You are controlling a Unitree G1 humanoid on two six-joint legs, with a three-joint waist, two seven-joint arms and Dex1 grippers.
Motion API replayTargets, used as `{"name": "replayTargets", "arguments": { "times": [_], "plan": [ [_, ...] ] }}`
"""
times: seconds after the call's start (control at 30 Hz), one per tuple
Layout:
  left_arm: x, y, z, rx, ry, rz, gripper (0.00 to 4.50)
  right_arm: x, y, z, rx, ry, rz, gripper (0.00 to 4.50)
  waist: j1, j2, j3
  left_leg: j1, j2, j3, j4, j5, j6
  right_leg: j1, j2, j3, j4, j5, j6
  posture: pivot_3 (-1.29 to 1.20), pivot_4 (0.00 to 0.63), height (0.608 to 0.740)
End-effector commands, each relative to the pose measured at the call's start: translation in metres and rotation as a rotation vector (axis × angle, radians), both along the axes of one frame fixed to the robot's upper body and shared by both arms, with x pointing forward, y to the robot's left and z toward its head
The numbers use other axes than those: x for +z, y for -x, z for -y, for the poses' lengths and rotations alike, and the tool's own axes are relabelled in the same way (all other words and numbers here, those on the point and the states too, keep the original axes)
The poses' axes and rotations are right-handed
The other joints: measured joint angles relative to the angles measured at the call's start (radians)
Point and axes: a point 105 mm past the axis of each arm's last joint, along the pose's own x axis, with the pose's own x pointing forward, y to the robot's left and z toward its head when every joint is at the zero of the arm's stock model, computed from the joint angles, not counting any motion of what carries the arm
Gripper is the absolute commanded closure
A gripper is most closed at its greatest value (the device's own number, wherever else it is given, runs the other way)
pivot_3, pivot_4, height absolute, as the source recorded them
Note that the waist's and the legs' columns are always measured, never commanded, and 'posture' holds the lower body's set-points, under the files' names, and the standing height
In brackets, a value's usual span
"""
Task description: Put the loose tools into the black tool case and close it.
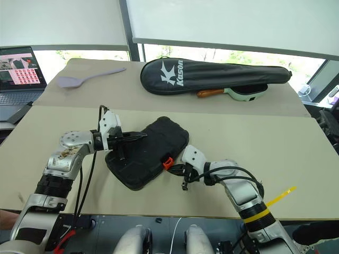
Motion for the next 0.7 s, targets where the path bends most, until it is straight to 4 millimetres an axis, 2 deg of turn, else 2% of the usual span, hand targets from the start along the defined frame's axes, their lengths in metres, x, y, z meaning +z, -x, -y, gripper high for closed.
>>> {"name": "replayTargets", "arguments": {
  "times": [0.03,0.2,0.33,0.43,0.7],
  "plan": [
    [-0.038,0.007,-0.001,0.002,-0.085,-0.115,4.45,0.031,-0.003,-0.01,0.041,-0.031,0.101,4.5,0.0,0.0,0.0,0.0,0.0,0.0,0.0,0.0,0.0,0.0,0.0,0.0,0.001,0.0,0.0,0.0,0.15,0.74],
    [-0.041,0.01,0.0,-0.001,-0.084,-0.124,4.45,0.036,0.012,0.001,0.09,0.006,0.06,4.5,0.001,0.004,-0.002,0.001,0.0,0.0,0.0,0.0,0.0,0.0,0.0,0.001,0.001,0.0,0.0,0.0,0.15,0.74],
    [-0.043,0.011,-0.001,-0.003,-0.09,-0.129,4.45,0.041,0.015,0.005,0.104,0.018,0.055,4.5,0.002,0.006,-0.004,0.002,0.0,0.0,0.0,0.0,0.0,0.001,0.0,0.001,0.0,0.0,0.0,0.0,0.15,0.74],
    [-0.043,0.012,-0.001,-0.004,-0.091,-0.133,4.45,0.049,0.006,0.005,0.075,-0.009,0.091,4.5,0.001,0.007,-0.005,0.003,0.0,0.001,0.0,0.0,0.0,0.002,0.0,0.001,0.0,-0.001,0.0,0.0,0.15,0.74],
    [-0.043,0.014,0.0,-0.011,-0.094,-0.138,4.45,0.049,-0.005,-0.005,0.063,-0.026,0.134,4.5,-0.002,0.009,-0.006,0.005,0.0,0.001,0.0,0.0,0.0,0.003,0.0,0.002,0.001,-0.001,0.0,0.0,0.15,0.74]
  ]
}}
